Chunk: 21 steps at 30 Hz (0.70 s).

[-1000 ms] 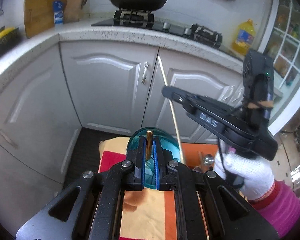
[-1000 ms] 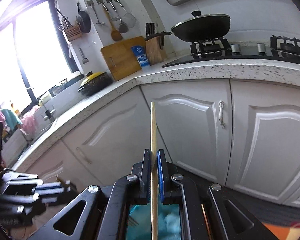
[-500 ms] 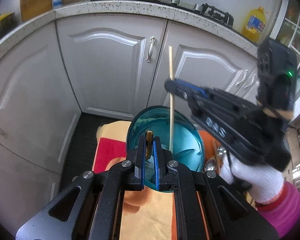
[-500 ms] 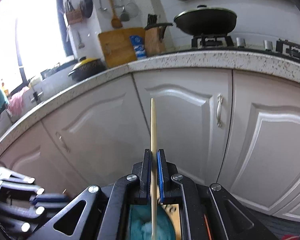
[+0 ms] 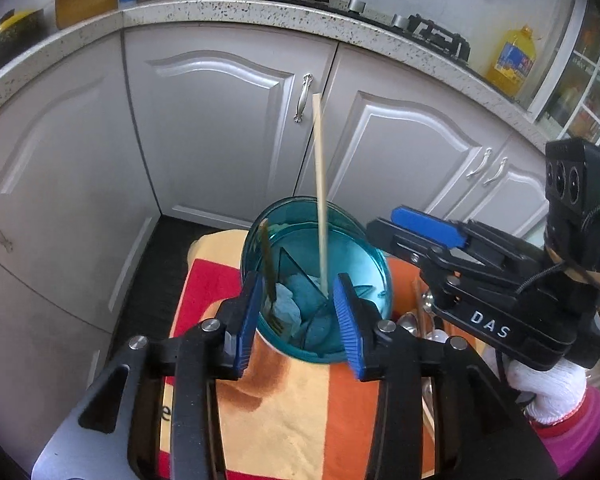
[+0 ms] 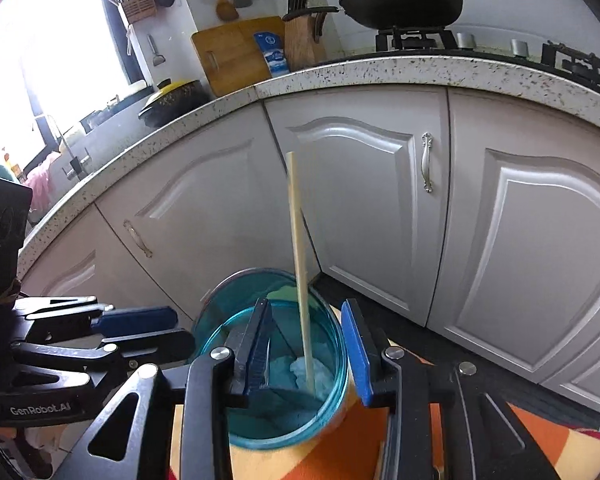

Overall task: Organize utensils
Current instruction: 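Lift both chopsticks and drop them into the floral holder, opening both tools, then move both open tools back over the utensil pile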

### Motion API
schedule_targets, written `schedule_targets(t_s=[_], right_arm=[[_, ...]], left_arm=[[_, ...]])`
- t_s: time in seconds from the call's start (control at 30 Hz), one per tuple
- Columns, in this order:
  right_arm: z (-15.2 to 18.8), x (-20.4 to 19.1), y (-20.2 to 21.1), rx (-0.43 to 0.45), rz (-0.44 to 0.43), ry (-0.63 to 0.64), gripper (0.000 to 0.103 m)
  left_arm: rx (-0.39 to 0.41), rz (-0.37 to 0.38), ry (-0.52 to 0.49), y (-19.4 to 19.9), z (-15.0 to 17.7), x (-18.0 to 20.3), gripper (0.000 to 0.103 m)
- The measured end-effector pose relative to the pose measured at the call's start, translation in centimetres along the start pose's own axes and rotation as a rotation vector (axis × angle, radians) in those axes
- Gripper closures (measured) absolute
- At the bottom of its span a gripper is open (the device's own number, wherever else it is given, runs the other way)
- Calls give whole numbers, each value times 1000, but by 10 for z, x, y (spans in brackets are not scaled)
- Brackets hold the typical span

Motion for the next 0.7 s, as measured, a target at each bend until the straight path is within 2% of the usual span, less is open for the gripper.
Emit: schedule_targets(t_s=[0.3, 0.4, 0.7], right_arm=[[30, -11, 37, -35, 75, -29, 67], [42, -16, 54, -25, 103, -35, 63], [74, -21, 109, 20, 186, -88, 63]], left_arm=[[26, -25, -1, 23, 19, 12, 64], [48, -28, -19, 32, 26, 21, 64], [89, -18, -74, 52, 49, 55, 64]])
Point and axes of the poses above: each gripper's, at about its wrist camera, not at the fingertips, and y roughly against the way its jaws point, x to its right, z to its underside, the point moved 1 cm from there along -y, roughly the way its jaws point, and after that the axes turned 12 degrees about -z, right-handed, at the moved point
